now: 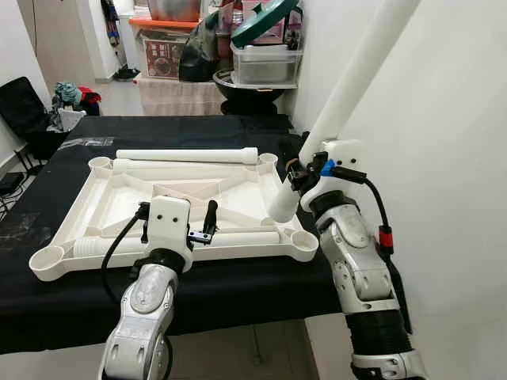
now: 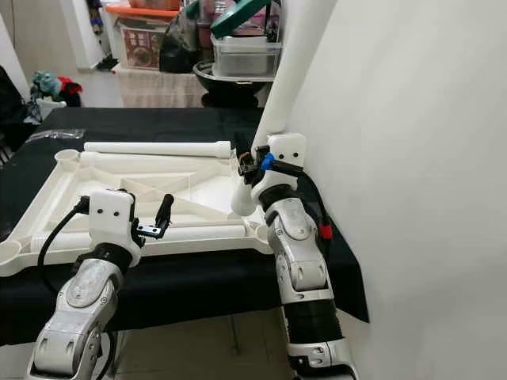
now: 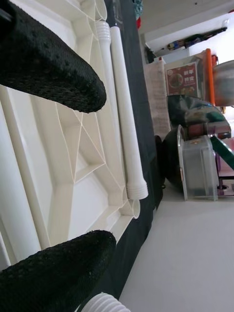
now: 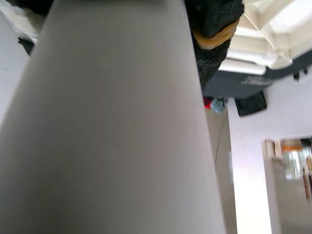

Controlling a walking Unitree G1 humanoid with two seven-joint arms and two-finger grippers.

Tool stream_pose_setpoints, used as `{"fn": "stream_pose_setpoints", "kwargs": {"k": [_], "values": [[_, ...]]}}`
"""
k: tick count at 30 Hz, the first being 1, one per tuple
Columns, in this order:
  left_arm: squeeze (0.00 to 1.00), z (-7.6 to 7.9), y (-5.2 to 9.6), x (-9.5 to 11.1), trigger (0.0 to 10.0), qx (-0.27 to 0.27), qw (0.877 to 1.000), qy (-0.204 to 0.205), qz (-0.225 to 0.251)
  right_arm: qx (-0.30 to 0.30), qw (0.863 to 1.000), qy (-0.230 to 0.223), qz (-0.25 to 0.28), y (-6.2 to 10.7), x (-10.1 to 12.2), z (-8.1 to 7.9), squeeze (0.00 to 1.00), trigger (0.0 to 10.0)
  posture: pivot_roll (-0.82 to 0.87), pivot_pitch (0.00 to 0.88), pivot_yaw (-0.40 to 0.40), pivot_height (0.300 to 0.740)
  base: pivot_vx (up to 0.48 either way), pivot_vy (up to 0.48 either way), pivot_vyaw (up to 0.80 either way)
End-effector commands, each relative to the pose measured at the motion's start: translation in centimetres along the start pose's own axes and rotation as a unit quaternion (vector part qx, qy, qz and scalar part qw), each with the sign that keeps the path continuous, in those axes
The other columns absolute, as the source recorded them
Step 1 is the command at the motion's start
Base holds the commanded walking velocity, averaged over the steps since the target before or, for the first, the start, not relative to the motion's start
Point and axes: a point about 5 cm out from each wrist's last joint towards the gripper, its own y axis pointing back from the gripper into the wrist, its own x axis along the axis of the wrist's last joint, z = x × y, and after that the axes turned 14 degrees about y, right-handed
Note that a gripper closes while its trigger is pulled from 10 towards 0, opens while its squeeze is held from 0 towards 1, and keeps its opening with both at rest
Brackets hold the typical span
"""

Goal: Building children table

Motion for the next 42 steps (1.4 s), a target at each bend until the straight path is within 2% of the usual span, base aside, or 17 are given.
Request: {"fn": "stream_pose_setpoints", "kwargs": {"k": [1, 2, 5, 6, 9, 12, 17, 28, 31, 35, 37, 42], "values": [[0.0, 0.1, 0.3, -0.6, 10.0, -0.009, 1.0, 0.0, -0.018, -0.007, 0.999, 0.028, -0.029, -0.9, -0.4, 0.4, 0.0, 10.0, 0.04, 0.0, -0.055, 0.74, 0.0, 0.0, 0.0], [0.0, 0.1, 0.3, -0.6, 10.0, -0.009, 1.0, 0.0, -0.018, -0.007, 0.999, 0.028, -0.029, -0.9, -0.4, 0.4, 0.0, 10.0, 0.04, 0.0, -0.055, 0.74, 0.0, 0.0, 0.0], [0.0, 0.3, 0.8, -1.4, 10.0, -0.032, 0.998, 0.003, -0.045, -0.031, 0.993, 0.059, -0.093, -2.5, -1.6, 2.4, 0.0, 10.0, 0.05, 0.0, -0.065, 0.74, 0.0, 0.0, 0.0], [0.0, 0.3, 0.8, -1.4, 10.0, -0.032, 0.998, 0.003, -0.045, -0.031, 0.993, 0.059, -0.093, -2.5, -1.6, 2.4, 0.0, 10.0, 0.05, 0.0, -0.065, 0.74, 0.0, 0.0, 0.0], [0.0, 0.1, 1.7, -2.4, 10.0, -0.046, 0.996, -0.003, -0.07, -0.042, 0.989, 0.082, -0.118, -3.5, -1.7, 4.3, 0.0, 10.0, 0.05, 0.0, -0.072, 0.74, 0.0, 0.0, 0.0], [0.0, -0.1, 2.4, -3.3, 10.0, -0.057, 0.994, -0.011, -0.09, -0.051, 0.986, 0.103, -0.12, -3.9, -1.5, 5.2, 0.0, 10.0, 0.05, 0.0, -0.076, 0.74, 0.0, 0.0, 0.0], [0.0, 0.2, 2.8, -3.7, 10.0, -0.079, 0.992, -0.021, -0.1, -0.061, 0.987, 0.11, -0.101, -3.9, -1.3, 5.6, 0.0, 10.0, 0.06, 0.0, -0.078, 0.74, 0.0, 0.0, 0.0], [0.0, 1.7, 3.3, -2.6, 10.0, -0.111, 0.99, -0.011, -0.082, -0.07, 0.988, 0.113, -0.081, -3.7, -2.4, 4.4, 0.0, 10.0, 0.06, 0.011, -0.074, 0.74, 0.0, 0.0, 0.0], [0.0, 2.7, 4.1, -1.6, 10.0, -0.133, 0.989, -0.005, -0.071, -0.114, 0.982, 0.143, -0.049, -4.4, -1.4, 5.0, 0.0, 10.0, 0.07, 0.052, -0.071, 0.74, 0.0, 0.0, 0.0], [0.0, 3.2, 4.5, -1.4, 10.0, -0.145, 0.987, -0.003, -0.07, -0.124, 0.978, 0.16, -0.038, -4.9, -0.8, 5.2, 0.0, 10.0, 0.08, 0.082, -0.069, 0.74, 0.0, 0.0, 0.0], [0.0, 3.6, 4.9, -0.9, 10.0, -0.153, 0.986, 0.002, -0.068, -0.13, 0.975, 0.177, -0.041, -5.4, -0.7, 5.5, 0.0, 10.0, 0.08, 0.128, -0.07, 0.74, 0.0, 0.0, 0.0], [0.0, 3.7, 5.0, -0.7, 10.0, -0.156, 0.985, 0.004, -0.068, -0.133, 0.973, 0.185, -0.044, -5.6, -0.8, 5.6, 0.0, 10.0, 0.08, 0.128, -0.07, 0.74, 0.0, 0.0, 0.0]]}}
